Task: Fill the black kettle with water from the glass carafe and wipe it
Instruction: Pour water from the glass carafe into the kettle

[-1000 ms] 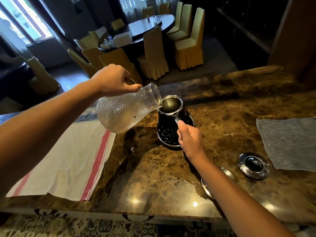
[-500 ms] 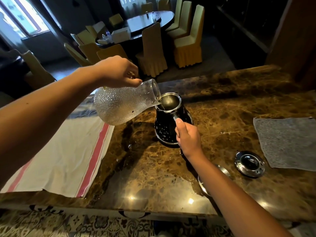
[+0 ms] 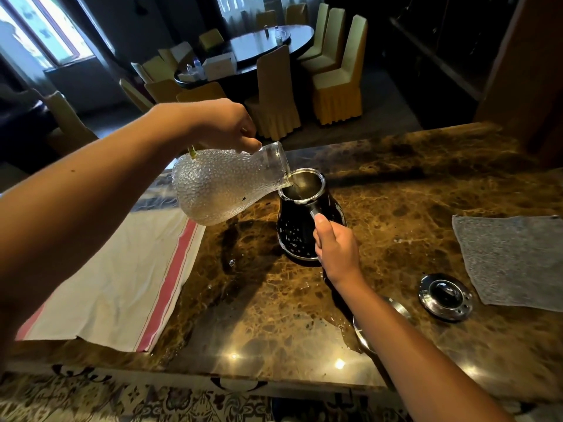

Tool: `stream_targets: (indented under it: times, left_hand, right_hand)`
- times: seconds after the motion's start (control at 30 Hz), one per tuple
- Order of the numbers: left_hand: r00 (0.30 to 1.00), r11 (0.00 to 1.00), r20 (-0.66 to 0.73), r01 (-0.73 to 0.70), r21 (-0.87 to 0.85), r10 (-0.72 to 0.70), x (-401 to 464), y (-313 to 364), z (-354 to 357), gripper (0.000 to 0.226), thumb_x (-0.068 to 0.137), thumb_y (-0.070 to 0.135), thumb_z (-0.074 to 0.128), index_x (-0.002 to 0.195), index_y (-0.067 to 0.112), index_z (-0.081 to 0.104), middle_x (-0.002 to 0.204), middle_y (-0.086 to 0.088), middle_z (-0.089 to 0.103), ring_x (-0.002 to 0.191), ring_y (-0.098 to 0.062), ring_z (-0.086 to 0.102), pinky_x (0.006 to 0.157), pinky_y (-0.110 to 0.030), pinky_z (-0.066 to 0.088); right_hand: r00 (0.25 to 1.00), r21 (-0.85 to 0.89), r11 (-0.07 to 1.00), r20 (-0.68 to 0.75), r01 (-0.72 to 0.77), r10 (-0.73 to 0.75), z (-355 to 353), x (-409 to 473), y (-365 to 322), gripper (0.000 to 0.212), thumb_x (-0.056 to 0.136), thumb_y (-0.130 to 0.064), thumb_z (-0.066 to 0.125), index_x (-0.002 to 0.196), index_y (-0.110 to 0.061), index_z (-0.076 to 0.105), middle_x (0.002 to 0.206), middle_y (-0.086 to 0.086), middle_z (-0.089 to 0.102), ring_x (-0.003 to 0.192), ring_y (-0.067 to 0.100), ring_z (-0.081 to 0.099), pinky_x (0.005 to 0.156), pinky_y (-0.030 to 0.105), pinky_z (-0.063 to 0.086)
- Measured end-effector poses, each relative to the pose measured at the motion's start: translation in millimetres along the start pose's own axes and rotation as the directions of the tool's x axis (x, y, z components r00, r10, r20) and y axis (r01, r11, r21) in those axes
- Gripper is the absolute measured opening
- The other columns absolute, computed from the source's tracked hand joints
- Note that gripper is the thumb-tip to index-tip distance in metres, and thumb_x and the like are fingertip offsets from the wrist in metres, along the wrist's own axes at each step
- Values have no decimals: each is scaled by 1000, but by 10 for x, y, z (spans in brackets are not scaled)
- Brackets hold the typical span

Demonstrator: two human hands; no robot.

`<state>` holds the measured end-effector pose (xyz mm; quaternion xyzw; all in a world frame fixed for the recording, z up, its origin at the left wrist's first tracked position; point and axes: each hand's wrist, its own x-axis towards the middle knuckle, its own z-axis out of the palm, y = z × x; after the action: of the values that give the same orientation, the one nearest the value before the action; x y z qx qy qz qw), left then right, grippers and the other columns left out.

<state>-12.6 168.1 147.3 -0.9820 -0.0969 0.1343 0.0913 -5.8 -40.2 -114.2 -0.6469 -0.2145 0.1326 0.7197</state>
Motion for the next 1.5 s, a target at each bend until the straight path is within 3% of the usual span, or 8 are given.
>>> stream_targets:
  times: [0.1,0.4,0.57,0.77,0.9,1.0,1.33,1.5]
  left_hand:
    - [999,1000,29,14,-2,-14,21,68,-57,42,102,47,56,116,12,74,98,-2,75,93,-23,69,90,-43,57]
    - [997,999,65,49,-7,-49,73,242,-127,33,102,40,59,118,15,73,92,0,73,89,-22,69,87,-40,56]
    - [996,998,64,58,-7,-58,86,255,-130,31,104,38,58,121,16,72,84,7,68,84,-17,64,80,-32,46]
    - [995,997,75,71,-9,-70,40,260,-118,36,105,39,55,126,15,70,92,3,70,89,-19,65,83,-33,47]
    - [994,991,94,49,128,-61,-46,298,-102,46,108,42,45,135,10,66,126,-12,69,113,-30,65,99,-42,51]
    - [991,989,114,52,141,-68,-84,307,-88,48,109,42,41,141,12,62,137,-12,64,123,-31,60,106,-44,47]
    - [991,973,127,17,231,-47,-109,331,-103,46,110,41,39,137,11,63,124,-11,67,111,-29,63,98,-42,51]
    - [994,972,102,6,234,-31,-119,323,-118,44,109,42,42,134,15,64,120,-9,67,108,-29,64,99,-48,53]
  right_hand:
    - [1000,12,1000,2,0,0,4,-3,-5,56,95,-64,48,54,-26,37,51,-6,35,49,16,32,54,38,24]
    - [1000,9,1000,10,-10,10,-3,11,-6,55,95,-63,48,51,-31,40,50,-13,35,49,11,32,54,35,23]
    - [1000,23,1000,25,-4,3,2,17,11,54,96,-64,48,52,-33,41,50,-13,35,48,7,32,54,32,23]
    - [1000,26,1000,30,4,-4,0,15,1,53,97,-61,47,51,-34,42,49,-15,38,46,2,34,53,29,24]
    - [1000,13,1000,19,4,-4,4,16,7,54,97,-61,47,52,-33,42,49,-14,37,47,5,34,53,31,24]
    - [1000,8,1000,11,-6,6,8,18,21,55,97,-62,48,52,-32,40,50,-13,35,47,9,32,53,34,23]
    - [1000,31,999,21,-10,9,3,1,-11,54,95,-62,49,56,-27,35,53,-9,34,49,9,29,54,34,21]
    - [1000,25,1000,25,-8,8,-6,-7,-35,54,94,-63,49,55,-28,36,53,-11,35,50,10,31,54,36,22]
